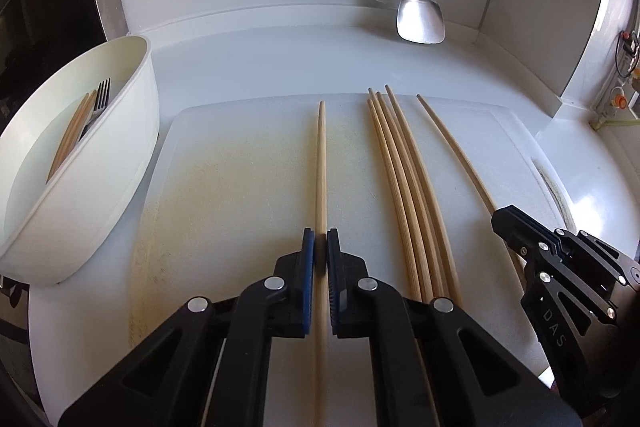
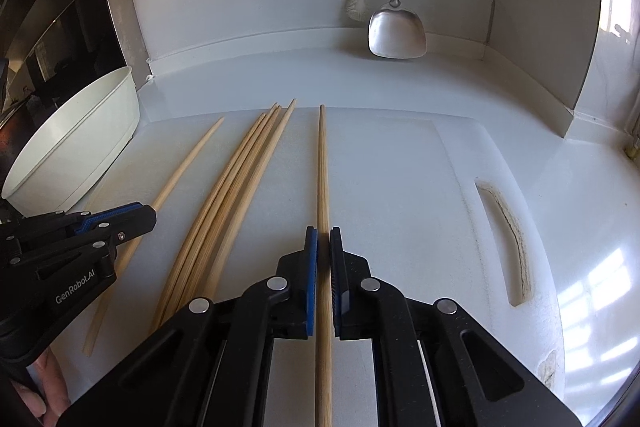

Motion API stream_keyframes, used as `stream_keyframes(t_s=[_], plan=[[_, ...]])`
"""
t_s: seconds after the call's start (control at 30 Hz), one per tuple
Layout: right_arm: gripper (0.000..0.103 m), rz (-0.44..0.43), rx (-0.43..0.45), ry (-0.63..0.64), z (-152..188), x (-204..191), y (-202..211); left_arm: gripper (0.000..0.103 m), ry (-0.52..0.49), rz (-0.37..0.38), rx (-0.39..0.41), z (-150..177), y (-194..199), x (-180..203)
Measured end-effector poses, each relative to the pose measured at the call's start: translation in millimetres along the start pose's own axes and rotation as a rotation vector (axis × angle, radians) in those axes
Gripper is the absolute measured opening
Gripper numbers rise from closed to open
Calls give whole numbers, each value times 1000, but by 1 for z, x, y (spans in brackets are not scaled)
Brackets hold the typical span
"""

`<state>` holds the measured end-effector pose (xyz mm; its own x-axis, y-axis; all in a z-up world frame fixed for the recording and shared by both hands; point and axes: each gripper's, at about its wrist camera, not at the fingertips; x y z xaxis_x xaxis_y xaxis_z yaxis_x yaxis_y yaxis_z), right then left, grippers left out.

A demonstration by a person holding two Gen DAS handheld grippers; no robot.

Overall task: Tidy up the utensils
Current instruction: 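Close the left tool on one chopstick while the right tool grasps another, then lift and carry both held chopsticks over the white bowl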

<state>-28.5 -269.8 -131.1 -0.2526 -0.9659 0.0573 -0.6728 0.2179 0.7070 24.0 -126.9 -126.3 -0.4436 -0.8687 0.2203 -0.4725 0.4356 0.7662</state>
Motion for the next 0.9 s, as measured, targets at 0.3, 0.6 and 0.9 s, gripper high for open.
stream_keyframes(t_s=[0.3,0.6,0.9], plan=[[6,-31,-15,-23,0,5,22,7,46,13,-8,4,23,6],[6,-62,0,14,-24,16,72,7,81,-4,45,-17,86,17],[6,-197,85,89,-70,-13,126,7,174,-75,129,-22,170,-6]])
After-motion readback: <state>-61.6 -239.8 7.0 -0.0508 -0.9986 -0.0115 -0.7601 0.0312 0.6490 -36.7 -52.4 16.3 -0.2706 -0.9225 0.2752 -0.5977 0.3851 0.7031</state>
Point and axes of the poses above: each gripper's, at about its wrist camera, not at the fingertips, and y roughly against the way its jaws point, x to its right, z to its underside, and after that the axes turned 11 degrees about z, right-handed
